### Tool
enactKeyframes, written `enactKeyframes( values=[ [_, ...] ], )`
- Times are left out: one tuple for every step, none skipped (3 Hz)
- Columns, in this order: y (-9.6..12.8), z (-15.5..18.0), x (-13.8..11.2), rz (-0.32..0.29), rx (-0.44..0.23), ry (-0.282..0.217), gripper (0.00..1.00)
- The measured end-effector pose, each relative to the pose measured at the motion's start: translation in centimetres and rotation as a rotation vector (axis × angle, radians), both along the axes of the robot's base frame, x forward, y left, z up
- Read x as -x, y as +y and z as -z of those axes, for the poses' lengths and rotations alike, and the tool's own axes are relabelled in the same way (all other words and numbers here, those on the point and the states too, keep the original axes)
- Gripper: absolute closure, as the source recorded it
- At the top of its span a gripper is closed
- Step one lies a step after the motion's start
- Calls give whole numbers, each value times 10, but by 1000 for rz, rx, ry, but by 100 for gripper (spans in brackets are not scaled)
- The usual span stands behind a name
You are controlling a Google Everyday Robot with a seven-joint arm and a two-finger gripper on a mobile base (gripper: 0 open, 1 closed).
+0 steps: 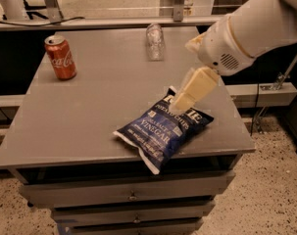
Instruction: Knock coke can over
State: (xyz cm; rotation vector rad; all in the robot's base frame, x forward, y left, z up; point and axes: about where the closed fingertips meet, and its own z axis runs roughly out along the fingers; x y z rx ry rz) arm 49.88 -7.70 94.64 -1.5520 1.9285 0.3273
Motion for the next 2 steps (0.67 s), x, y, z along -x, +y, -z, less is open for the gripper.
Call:
enactKeyframes(
  values=[
    [60, -2, -27, -14, -180, -11, 0],
    [61, -2, -27, -15, -180, -11, 0]
  ],
)
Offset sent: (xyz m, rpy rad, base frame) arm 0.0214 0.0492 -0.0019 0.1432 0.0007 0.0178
